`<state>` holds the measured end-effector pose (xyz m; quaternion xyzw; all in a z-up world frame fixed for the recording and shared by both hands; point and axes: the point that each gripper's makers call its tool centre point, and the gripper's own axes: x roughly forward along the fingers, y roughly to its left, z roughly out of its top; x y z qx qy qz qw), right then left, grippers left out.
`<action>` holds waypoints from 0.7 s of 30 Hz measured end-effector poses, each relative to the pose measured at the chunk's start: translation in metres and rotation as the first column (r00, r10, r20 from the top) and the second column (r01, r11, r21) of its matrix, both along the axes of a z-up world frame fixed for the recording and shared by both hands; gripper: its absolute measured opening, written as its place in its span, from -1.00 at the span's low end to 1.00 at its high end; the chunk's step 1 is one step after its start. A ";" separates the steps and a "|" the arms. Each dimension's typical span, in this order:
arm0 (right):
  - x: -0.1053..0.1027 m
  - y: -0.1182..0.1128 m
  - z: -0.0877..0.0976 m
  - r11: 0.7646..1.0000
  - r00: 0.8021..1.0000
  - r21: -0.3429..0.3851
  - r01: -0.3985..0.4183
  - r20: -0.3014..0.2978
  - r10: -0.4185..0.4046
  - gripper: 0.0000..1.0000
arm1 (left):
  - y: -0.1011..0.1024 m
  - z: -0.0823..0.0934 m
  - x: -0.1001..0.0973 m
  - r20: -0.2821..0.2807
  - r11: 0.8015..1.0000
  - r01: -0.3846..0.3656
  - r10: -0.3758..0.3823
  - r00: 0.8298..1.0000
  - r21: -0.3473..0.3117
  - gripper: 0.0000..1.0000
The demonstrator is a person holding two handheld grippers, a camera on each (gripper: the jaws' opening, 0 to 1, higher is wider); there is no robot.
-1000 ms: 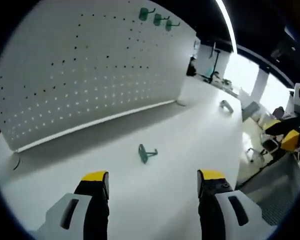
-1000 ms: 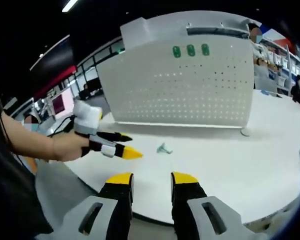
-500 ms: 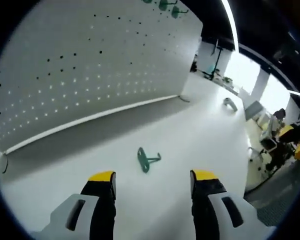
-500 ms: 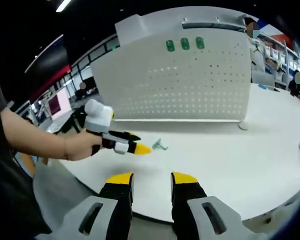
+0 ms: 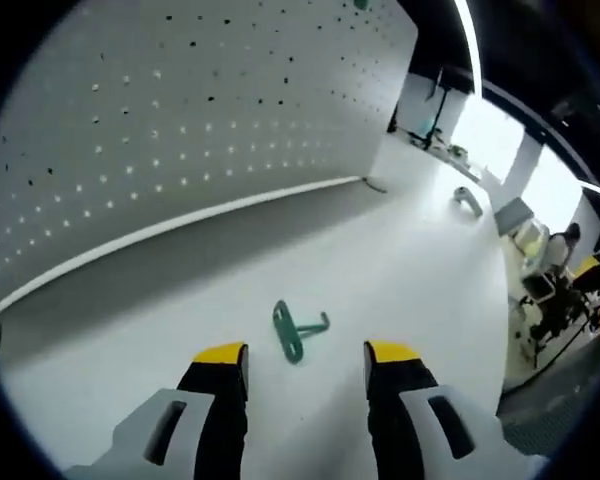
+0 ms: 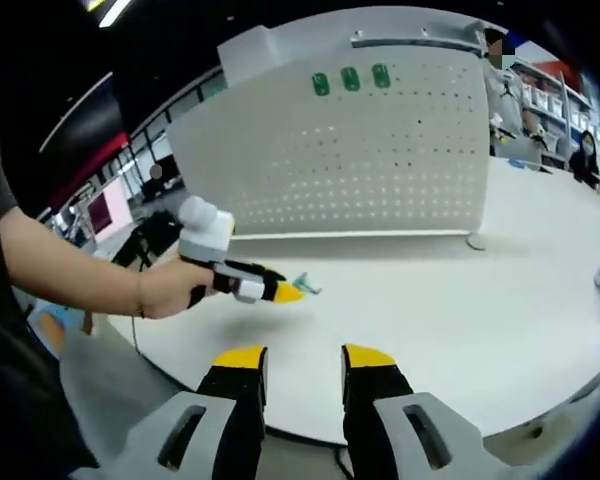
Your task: Insert the hook assembly into the mounting plate slot until the hook locks in place.
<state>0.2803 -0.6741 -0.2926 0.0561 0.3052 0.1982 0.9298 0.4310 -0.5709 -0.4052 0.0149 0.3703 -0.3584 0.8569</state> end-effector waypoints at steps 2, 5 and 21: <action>0.000 -0.001 -0.002 1.000 1.000 0.000 0.003 -0.004 -0.003 -0.43 | -0.001 -0.001 0.001 0.000 1.000 0.002 -0.002 1.000 0.004 -0.15; 0.000 -0.001 -0.004 1.000 1.000 0.002 0.005 -0.007 -0.005 -0.44 | -0.003 -0.007 0.001 -0.033 1.000 0.008 -0.007 0.999 0.013 -0.16; 0.002 -0.008 -0.007 0.999 0.999 0.008 0.033 -0.022 -0.032 -0.44 | 0.000 -0.011 0.017 -0.026 0.999 0.018 -0.017 0.999 0.038 -0.59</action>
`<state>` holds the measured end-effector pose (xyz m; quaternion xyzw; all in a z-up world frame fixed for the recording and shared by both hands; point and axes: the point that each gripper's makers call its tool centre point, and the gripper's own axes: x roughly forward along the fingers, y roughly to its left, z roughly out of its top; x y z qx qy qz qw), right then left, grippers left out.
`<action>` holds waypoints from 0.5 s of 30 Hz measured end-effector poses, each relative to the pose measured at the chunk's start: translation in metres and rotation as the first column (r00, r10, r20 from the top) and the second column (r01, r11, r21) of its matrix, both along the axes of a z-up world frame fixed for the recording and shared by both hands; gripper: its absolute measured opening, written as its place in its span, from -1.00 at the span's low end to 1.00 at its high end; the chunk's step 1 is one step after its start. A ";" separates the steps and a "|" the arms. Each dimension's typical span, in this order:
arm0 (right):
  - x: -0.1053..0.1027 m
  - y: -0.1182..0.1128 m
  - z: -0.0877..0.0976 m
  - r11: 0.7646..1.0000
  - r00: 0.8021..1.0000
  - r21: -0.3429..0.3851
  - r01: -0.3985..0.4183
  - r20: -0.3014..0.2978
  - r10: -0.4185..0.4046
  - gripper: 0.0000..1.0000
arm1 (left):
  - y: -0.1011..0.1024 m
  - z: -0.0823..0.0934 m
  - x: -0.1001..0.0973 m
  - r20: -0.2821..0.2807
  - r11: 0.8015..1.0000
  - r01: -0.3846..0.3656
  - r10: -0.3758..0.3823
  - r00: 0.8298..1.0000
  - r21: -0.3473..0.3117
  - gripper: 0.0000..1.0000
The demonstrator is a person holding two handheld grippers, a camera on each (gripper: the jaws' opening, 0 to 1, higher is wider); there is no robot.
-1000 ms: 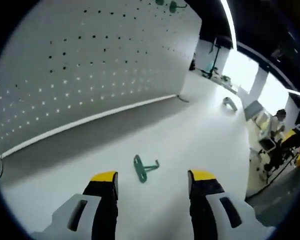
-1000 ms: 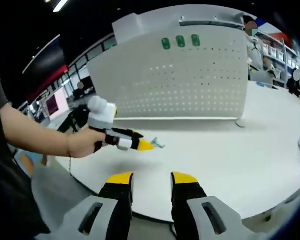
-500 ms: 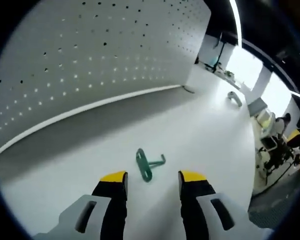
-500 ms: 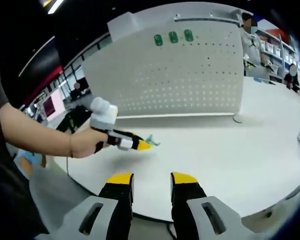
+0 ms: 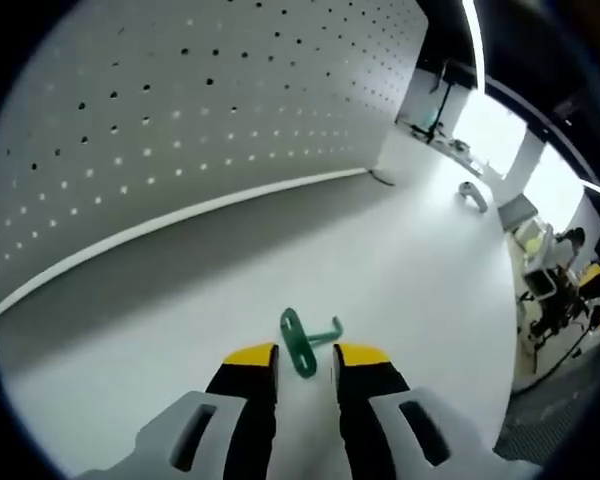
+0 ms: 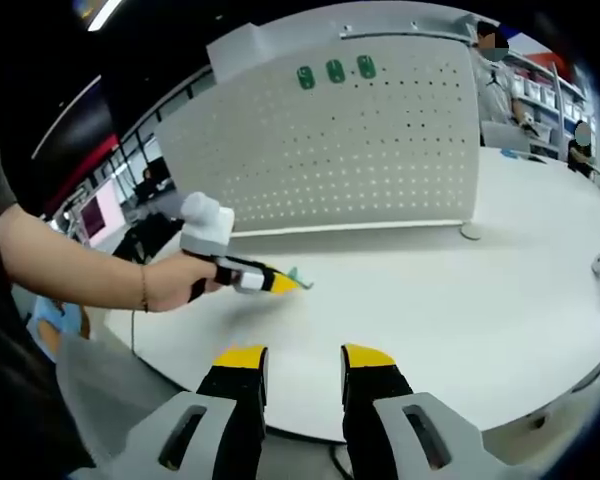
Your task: Insert the hook assembly into the mounting plate slot until the hook locks in place.
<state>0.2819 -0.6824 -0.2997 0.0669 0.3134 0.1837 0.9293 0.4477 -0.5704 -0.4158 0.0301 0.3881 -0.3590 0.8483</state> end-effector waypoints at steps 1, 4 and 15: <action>0.000 0.000 0.000 1.000 1.000 0.000 -0.001 0.000 0.001 -0.44 | 0.000 0.000 0.000 -0.003 1.000 0.001 -0.001 1.000 -0.001 -0.63; -0.002 0.002 -0.001 1.000 1.000 0.001 -0.006 -0.006 0.006 -0.44 | -0.003 0.000 -0.004 -0.006 1.000 0.030 -0.030 1.000 -0.009 -0.67; -0.002 0.005 -0.003 1.000 1.000 0.006 -0.012 -0.009 0.012 -0.45 | 0.003 -0.005 -0.001 -0.016 0.998 0.052 -0.052 0.999 0.025 -0.85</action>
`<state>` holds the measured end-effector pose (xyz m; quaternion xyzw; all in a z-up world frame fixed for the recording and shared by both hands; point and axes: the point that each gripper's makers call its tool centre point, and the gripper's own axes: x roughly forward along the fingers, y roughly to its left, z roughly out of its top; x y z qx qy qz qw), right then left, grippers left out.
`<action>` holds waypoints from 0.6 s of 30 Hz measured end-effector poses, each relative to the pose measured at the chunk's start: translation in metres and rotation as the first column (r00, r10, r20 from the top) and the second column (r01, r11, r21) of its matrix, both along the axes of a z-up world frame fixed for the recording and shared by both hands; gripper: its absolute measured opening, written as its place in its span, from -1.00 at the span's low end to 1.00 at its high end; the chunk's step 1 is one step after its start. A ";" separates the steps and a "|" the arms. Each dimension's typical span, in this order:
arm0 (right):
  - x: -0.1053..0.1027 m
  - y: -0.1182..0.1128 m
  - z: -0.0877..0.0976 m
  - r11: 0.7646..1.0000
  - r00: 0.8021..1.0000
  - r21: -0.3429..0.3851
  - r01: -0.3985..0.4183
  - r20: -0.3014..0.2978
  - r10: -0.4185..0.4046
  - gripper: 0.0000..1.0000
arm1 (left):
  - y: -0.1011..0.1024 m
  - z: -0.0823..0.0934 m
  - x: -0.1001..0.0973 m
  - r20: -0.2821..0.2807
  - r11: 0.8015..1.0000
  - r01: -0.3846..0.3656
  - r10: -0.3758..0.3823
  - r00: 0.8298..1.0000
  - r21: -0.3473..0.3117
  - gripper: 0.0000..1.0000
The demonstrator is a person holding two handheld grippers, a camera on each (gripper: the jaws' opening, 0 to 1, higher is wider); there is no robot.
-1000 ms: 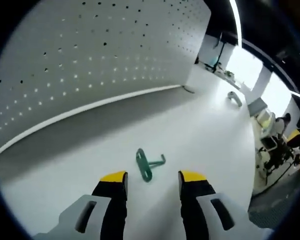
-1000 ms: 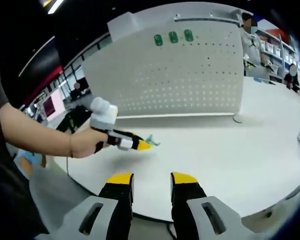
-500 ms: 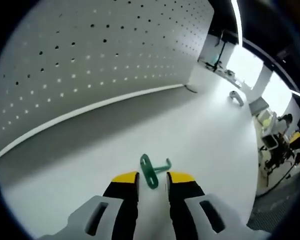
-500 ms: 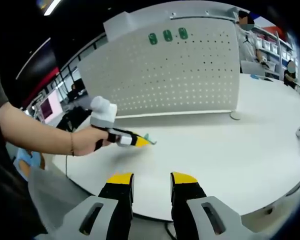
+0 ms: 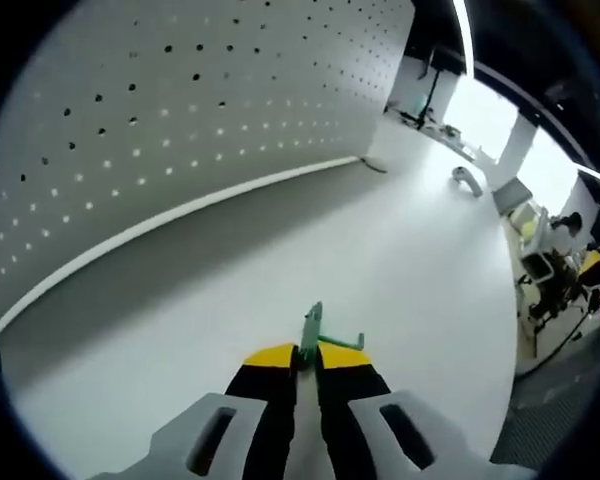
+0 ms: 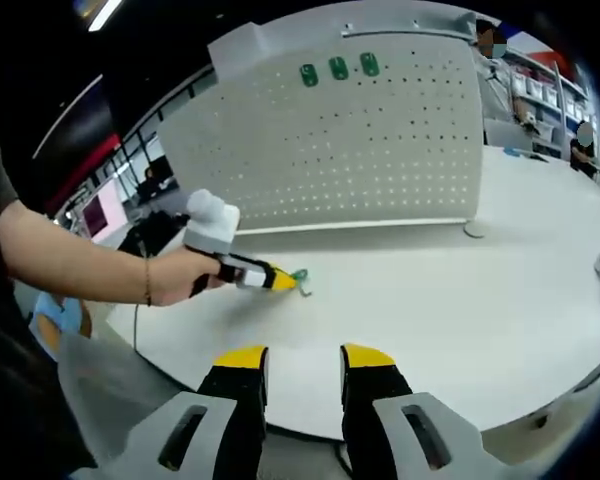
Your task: Insert the hook assembly into the mounting plate slot until the hook locks in place.
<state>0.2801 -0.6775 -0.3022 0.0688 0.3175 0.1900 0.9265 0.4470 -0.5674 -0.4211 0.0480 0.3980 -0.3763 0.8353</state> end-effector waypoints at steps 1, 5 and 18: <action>0.000 0.000 0.000 1.000 1.000 0.001 0.000 -0.001 0.000 -0.45 | 0.000 0.000 -0.001 0.001 1.000 0.005 -0.005 1.000 0.003 -0.87; -0.002 0.002 -0.002 1.000 1.000 0.004 -0.004 -0.005 0.004 -0.45 | 0.005 0.003 0.001 0.010 1.000 0.016 -0.016 1.000 0.006 -0.92; 0.003 0.010 0.001 0.999 0.999 0.006 -0.035 0.012 0.035 -0.45 | 0.011 0.021 0.002 0.026 1.000 0.017 -0.016 1.000 -0.021 -0.93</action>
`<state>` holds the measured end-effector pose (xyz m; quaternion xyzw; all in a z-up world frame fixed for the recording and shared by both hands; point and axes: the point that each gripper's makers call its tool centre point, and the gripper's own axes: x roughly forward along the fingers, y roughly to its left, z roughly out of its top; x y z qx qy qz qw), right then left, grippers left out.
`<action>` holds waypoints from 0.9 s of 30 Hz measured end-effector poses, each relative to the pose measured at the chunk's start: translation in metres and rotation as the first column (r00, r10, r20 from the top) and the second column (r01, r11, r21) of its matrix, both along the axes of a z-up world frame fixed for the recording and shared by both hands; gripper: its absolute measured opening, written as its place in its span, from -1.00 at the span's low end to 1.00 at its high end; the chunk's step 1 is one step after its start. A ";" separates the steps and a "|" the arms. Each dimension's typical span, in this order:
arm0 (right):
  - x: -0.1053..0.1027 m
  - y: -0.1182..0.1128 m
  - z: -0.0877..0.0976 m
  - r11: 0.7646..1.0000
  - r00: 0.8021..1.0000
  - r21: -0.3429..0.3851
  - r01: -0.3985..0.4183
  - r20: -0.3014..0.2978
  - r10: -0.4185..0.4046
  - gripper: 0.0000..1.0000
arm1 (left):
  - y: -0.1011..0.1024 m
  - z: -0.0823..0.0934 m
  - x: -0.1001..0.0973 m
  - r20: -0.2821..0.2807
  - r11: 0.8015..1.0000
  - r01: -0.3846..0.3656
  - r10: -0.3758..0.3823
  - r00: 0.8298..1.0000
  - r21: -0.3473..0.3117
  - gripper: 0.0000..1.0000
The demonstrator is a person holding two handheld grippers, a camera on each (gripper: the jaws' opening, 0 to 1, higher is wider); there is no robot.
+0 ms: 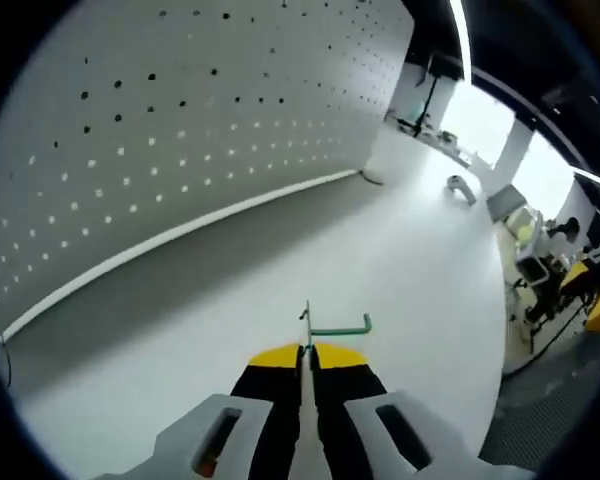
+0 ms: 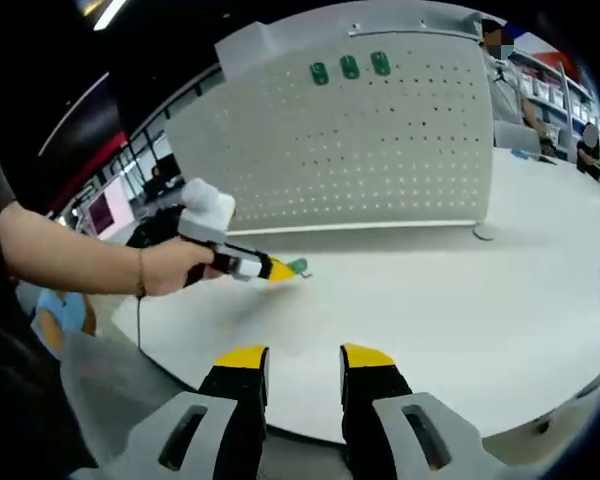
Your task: Insert the hook assembly into the mounting plate slot until the hook locks in place.
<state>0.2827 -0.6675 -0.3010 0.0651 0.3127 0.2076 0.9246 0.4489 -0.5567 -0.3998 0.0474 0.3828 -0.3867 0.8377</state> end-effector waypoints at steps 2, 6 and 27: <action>0.000 0.001 0.001 1.000 1.000 -0.002 -0.006 0.005 0.006 -0.45 | 0.003 0.003 -0.002 0.006 1.000 0.007 -0.008 1.000 0.009 -0.93; 0.001 0.004 0.003 1.000 1.000 -0.016 -0.026 0.017 0.026 -0.45 | 0.008 0.009 -0.003 0.017 1.000 0.006 -0.007 1.000 0.008 -0.94; -0.002 0.035 0.015 0.993 0.991 -0.014 -0.121 0.053 0.122 -0.45 | 0.044 0.071 -0.019 0.132 1.000 0.006 -0.004 0.991 -0.017 -0.94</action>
